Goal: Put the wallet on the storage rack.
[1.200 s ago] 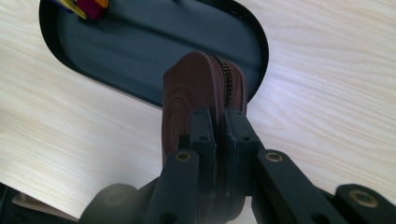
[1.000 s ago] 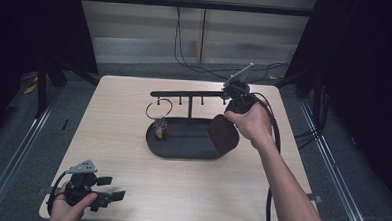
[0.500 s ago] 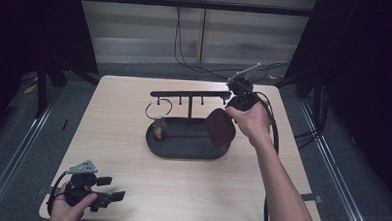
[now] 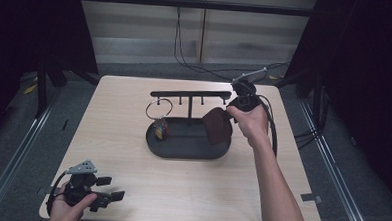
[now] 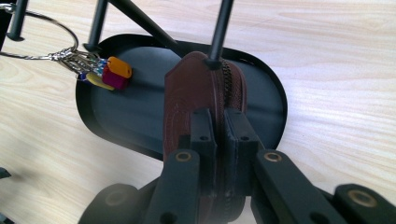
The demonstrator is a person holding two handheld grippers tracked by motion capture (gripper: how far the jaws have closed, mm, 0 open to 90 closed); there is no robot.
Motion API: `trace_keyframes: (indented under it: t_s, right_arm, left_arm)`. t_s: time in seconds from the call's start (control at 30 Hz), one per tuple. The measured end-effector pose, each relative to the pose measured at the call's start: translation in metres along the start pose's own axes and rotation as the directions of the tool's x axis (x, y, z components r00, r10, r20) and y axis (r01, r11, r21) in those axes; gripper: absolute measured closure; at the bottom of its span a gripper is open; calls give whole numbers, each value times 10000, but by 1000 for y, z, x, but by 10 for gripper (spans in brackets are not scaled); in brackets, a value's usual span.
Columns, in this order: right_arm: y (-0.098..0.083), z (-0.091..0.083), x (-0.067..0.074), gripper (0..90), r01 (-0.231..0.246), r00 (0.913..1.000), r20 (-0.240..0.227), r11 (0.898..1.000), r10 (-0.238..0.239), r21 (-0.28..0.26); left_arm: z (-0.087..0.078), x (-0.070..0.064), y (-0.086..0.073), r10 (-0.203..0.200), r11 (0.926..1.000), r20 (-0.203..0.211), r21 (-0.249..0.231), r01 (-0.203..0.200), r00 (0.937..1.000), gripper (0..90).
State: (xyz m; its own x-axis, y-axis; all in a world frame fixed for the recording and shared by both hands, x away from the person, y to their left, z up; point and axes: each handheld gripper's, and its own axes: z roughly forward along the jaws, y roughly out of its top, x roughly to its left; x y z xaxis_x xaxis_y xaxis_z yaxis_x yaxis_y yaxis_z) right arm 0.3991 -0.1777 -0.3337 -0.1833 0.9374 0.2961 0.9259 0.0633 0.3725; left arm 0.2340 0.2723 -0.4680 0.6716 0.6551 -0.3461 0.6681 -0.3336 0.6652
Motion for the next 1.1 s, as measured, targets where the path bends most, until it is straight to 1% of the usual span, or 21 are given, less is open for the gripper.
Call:
trace_keyframes:
  t_s: [0.2,0.33,0.37,0.43,0.47,0.53,0.6,0.73,0.8,0.87,1.1]
  right_arm:
    - [-3,9,-6,834,-286,9992,-277,9994,281,-186]
    - [-5,12,-9,834,-486,9978,-466,9984,473,-275]
    - [-6,12,-9,834,-494,9978,-462,9982,478,-340]
    - [-7,14,-11,839,-491,9977,-472,9984,477,-282]
    - [-8,14,-11,841,-534,9970,-580,9980,513,-349]
    - [-8,15,-13,842,-488,9978,-459,9983,474,-311]
    - [-10,17,-16,844,-500,9975,-510,9984,486,-267]
    - [-13,21,-19,846,-680,9962,-571,9971,660,-344]
    - [-15,24,-23,846,-842,9948,-614,9955,815,-426]
    - [-17,27,-26,846,-929,9934,-712,9951,902,-344]
    - [-19,41,-33,848,-1382,9873,-876,9882,1322,-659]
  left_arm:
    - [0,0,0,-24,10000,-10,13,24,10000,184]
    - [0,0,0,-21,10000,-13,13,21,10000,184]
    - [0,0,0,-11,10000,1,14,11,10000,184]
    - [0,0,0,-5,10000,3,17,5,10000,184]
    - [0,0,0,-9,10000,5,6,9,10000,184]
    - [0,0,0,-34,10000,3,6,34,10000,184]
    - [0,1,0,-42,10000,9,23,42,10000,184]
    - [1,0,0,34,10000,8,89,-34,10000,184]
    - [1,0,0,27,10000,-11,85,-27,10000,184]
    - [1,1,0,7,10000,9,96,-7,10000,184]
    - [1,1,0,15,9999,19,104,-15,10000,184]
